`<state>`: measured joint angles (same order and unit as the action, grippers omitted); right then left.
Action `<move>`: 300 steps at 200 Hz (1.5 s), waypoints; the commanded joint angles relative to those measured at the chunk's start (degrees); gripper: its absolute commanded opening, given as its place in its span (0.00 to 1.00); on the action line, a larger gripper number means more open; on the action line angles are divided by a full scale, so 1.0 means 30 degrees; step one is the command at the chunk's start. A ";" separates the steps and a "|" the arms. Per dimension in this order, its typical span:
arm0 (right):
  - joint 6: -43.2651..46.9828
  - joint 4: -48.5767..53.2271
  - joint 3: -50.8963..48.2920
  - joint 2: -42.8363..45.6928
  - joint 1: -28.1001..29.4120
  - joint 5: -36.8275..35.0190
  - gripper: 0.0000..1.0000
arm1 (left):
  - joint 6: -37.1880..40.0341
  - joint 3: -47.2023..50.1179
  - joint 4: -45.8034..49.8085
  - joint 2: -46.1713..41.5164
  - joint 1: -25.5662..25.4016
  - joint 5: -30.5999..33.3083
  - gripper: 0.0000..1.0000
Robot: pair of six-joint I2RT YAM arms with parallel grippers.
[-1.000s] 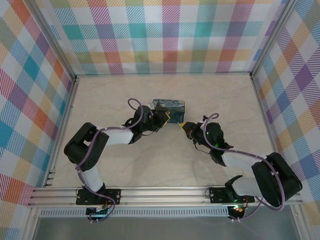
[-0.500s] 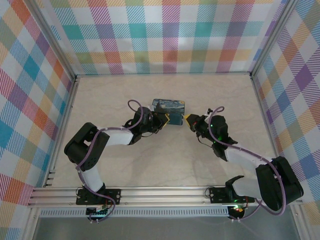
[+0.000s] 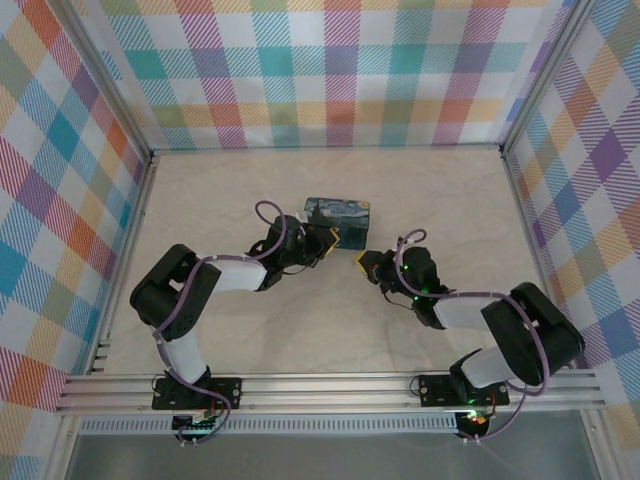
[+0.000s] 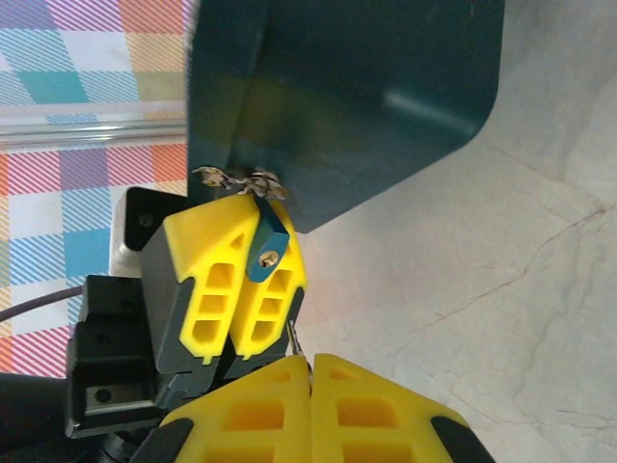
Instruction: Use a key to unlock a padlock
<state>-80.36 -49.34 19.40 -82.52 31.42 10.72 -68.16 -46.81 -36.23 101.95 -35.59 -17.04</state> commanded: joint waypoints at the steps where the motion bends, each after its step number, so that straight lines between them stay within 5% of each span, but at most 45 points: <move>1: -0.0661 -0.2677 0.0122 -0.0576 0.0198 -0.0525 0.00 | -0.0161 0.0133 -0.1239 0.0039 -0.0235 -0.0182 0.04; 300: -0.1360 -0.3269 0.1765 -0.3587 0.1218 -0.1580 0.00 | -0.0483 0.0221 -0.1737 0.0268 -0.0257 -0.0211 0.04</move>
<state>-83.85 -58.81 23.83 -92.18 34.61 6.81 -69.28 -46.26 -37.71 102.65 -35.62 -17.04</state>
